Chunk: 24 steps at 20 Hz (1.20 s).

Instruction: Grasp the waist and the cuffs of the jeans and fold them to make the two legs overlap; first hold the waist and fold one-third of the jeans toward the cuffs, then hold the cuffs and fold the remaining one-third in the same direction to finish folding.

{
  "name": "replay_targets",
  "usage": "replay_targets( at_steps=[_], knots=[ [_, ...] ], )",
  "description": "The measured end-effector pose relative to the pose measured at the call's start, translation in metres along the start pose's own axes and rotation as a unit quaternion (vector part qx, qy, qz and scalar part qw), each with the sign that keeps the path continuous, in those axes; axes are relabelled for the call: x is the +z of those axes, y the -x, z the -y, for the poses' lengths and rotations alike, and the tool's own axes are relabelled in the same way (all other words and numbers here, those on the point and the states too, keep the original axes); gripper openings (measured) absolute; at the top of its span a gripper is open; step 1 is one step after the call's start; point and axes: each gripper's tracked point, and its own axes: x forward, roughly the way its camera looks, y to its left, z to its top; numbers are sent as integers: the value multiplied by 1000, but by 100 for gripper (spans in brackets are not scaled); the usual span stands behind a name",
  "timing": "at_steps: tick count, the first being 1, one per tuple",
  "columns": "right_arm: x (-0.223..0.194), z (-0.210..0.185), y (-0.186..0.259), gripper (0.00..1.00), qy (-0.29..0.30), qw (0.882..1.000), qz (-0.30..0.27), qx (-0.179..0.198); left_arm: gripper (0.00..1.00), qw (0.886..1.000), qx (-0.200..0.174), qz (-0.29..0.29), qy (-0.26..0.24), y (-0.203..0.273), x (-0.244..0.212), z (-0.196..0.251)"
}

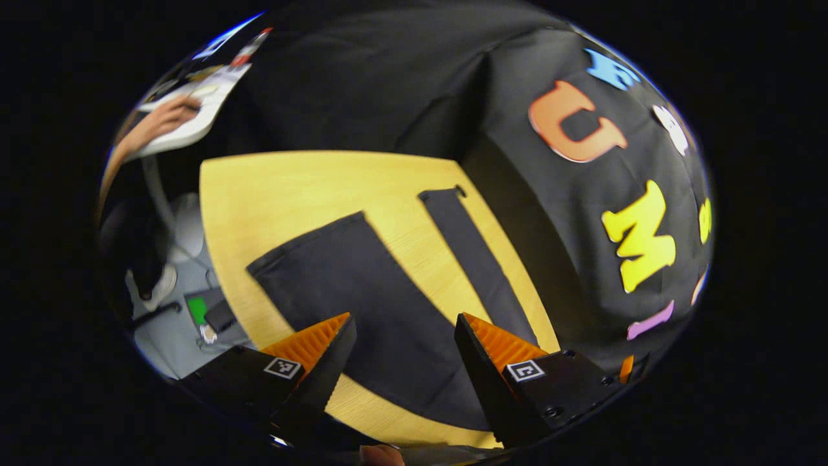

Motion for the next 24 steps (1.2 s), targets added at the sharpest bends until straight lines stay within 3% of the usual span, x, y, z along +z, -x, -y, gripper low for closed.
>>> replay_targets(
  at_steps=[4,7,9,18,21,24],
  knots=[
    [-5,14,-3,99,9,1000,-13,-12,99,994,28,-18,103,6,-2,-33],
    [-15,34,2,99,12,999,-36,-29,99,989,45,-24,141,-4,10,-45],
    [-18,55,8,99,10,998,-44,-53,99,988,68,-28,138,-10,10,-61],
    [-30,93,20,99,-1,993,-65,-104,98,988,85,-27,128,-43,34,-43],
    [-37,102,22,99,-11,990,-74,-116,92,987,121,-49,97,-49,29,-52],
    [-43,117,23,99,-7,988,-81,-128,29,982,129,-42,131,-54,28,-60]
  ],
)
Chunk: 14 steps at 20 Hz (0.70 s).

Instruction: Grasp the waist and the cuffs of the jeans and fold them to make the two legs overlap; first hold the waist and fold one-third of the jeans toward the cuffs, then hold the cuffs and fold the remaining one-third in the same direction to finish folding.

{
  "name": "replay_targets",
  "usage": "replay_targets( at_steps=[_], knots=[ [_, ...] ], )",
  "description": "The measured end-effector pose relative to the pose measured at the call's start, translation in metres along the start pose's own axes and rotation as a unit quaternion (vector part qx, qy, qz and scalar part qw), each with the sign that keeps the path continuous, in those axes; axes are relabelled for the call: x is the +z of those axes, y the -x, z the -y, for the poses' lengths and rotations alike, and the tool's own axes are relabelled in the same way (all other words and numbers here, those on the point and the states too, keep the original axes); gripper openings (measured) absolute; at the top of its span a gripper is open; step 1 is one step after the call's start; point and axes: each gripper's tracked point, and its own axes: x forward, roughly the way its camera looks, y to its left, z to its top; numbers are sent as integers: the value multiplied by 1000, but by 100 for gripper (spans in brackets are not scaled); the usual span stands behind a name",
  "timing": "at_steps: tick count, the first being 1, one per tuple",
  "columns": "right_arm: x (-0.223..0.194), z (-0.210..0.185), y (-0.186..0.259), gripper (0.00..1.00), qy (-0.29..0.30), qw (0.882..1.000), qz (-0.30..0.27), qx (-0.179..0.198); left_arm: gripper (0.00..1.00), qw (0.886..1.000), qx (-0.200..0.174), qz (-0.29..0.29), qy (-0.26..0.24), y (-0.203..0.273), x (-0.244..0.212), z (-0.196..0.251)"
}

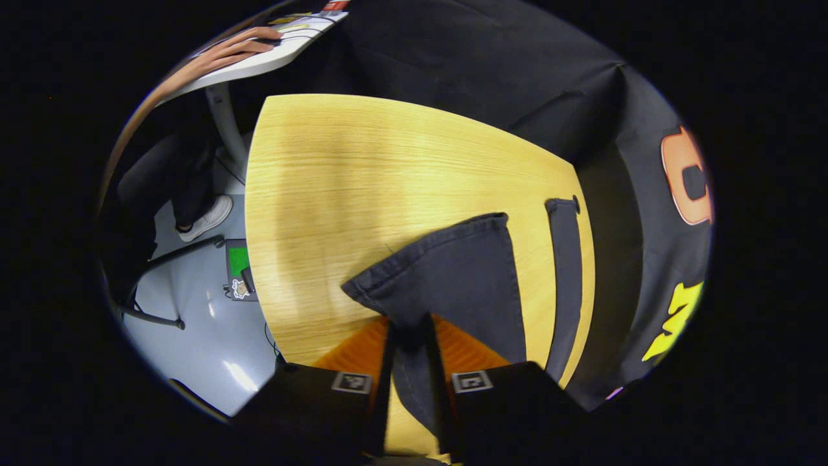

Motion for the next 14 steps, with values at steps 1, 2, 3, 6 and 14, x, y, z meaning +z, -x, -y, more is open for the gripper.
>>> replay_targets(
  at_steps=[1,2,3,6,14],
  knots=[
    [-3,8,-3,99,-2,1000,-5,-5,14,1000,-6,-1,14,-1,0,2],
    [-7,18,-7,99,-13,1000,-17,-8,12,1000,-11,-3,17,-2,0,2],
    [-18,28,-11,99,-31,999,-42,-6,8,1000,-12,-6,11,-2,1,2],
    [-91,63,-23,99,-134,966,-222,-4,6,1000,-10,-3,1,-1,0,2],
    [-228,141,5,98,-392,745,-518,-153,5,999,-30,-11,22,-2,1,2]
  ],
)
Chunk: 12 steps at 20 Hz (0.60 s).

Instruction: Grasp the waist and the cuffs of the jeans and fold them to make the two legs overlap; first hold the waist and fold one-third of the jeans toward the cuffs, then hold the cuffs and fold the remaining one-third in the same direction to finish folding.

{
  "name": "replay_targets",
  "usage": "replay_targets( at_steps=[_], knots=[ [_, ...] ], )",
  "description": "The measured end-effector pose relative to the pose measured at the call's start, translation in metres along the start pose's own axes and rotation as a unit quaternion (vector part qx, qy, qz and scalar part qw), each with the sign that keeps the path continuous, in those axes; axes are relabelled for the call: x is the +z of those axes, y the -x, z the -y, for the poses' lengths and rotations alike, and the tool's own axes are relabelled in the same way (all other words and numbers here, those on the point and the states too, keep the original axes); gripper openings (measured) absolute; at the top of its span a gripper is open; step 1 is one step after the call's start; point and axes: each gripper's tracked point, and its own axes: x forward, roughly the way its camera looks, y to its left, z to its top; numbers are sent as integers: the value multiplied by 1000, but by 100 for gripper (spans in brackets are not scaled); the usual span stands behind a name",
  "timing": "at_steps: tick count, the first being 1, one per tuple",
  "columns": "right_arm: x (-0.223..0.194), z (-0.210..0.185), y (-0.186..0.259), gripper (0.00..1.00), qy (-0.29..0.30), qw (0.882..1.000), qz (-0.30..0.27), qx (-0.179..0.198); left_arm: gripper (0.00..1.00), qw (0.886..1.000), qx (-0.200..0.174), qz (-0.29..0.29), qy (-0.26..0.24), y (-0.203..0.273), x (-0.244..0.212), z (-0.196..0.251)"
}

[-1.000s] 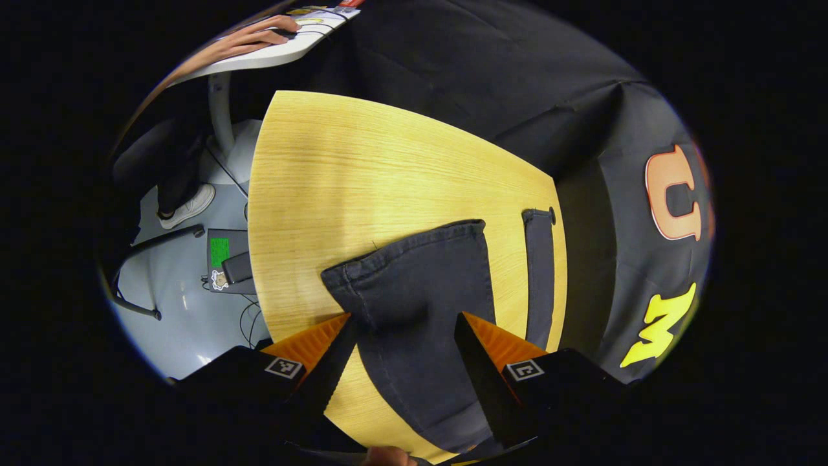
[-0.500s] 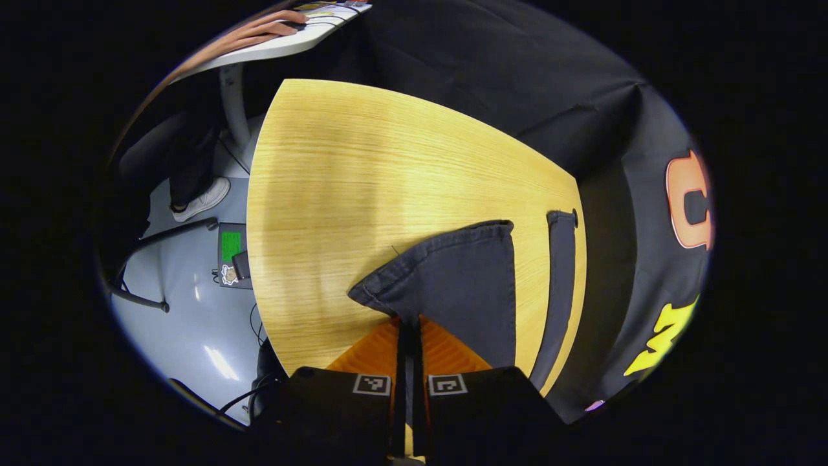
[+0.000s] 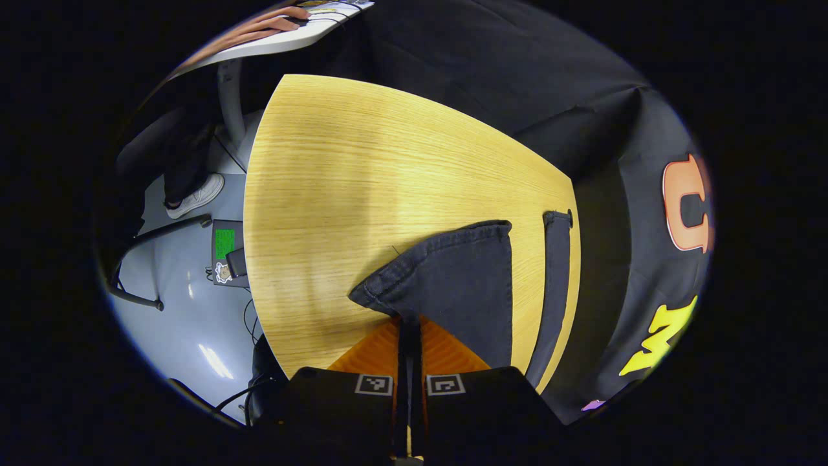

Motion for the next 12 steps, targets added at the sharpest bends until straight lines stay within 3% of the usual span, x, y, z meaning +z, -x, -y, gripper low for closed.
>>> replay_targets(
  at_steps=[5,7,8,9,11,12],
  knots=[
    [7,-25,-1,98,61,998,6,-22,5,1000,0,-5,2,0,0,0],
    [9,-31,-13,90,87,995,12,-46,5,1000,1,-8,3,0,0,1],
    [14,-24,-15,69,101,992,23,-71,5,1000,1,-9,3,-1,0,1],
    [18,-22,-17,48,104,991,35,-72,5,1000,2,-11,3,0,1,2],
    [19,-25,-14,6,67,995,48,-48,4,1000,-1,-15,-9,-2,0,3],
    [17,-24,-14,2,66,996,50,-40,3,1000,-2,-16,-14,-3,0,4]
  ],
)
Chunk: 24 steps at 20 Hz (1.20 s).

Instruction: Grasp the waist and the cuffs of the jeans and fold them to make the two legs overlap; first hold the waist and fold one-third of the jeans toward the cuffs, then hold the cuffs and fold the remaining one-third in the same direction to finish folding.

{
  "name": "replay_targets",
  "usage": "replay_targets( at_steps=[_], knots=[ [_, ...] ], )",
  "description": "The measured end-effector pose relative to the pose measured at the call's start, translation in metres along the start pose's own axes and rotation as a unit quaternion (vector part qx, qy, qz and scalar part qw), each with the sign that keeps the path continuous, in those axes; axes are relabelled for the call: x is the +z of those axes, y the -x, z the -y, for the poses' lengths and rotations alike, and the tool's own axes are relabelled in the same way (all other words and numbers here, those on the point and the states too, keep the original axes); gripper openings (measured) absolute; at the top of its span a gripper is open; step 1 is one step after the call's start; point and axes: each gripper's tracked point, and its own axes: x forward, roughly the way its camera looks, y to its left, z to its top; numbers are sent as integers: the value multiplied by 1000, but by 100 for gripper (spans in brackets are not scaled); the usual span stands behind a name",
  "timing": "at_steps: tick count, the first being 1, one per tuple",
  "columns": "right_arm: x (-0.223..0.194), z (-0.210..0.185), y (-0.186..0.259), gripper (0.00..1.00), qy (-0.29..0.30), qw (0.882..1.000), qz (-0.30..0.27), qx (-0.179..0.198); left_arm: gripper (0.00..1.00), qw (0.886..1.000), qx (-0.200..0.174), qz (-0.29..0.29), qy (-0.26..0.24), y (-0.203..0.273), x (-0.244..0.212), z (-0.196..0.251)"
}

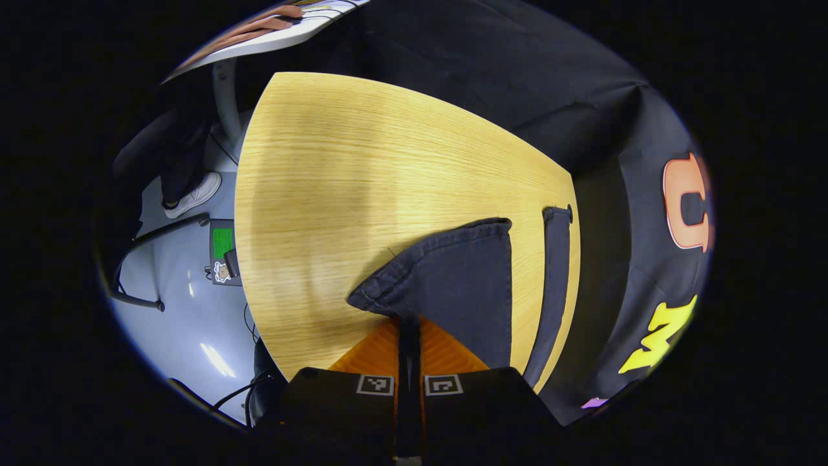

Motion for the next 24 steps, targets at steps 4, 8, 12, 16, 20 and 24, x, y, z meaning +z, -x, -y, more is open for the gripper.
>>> replay_targets(
  at_steps=[4,8,12,16,20,24],
  knots=[
    [0,0,0,1,-1,1000,4,9,4,1000,-4,-3,3,-1,0,2],
    [10,-13,24,1,-43,997,21,58,3,999,-42,-23,-10,12,8,38],
    [39,-68,68,1,-92,980,35,173,3,995,-101,-22,-12,22,31,123],
    [80,-124,85,1,-104,962,46,248,3,989,-145,-25,4,4,50,219],
    [124,-197,64,5,-103,951,73,281,3,991,-130,-8,-16,-62,67,287],
    [150,-238,3,1,-92,957,83,263,3,995,-82,-3,-48,-157,68,328]
  ],
)
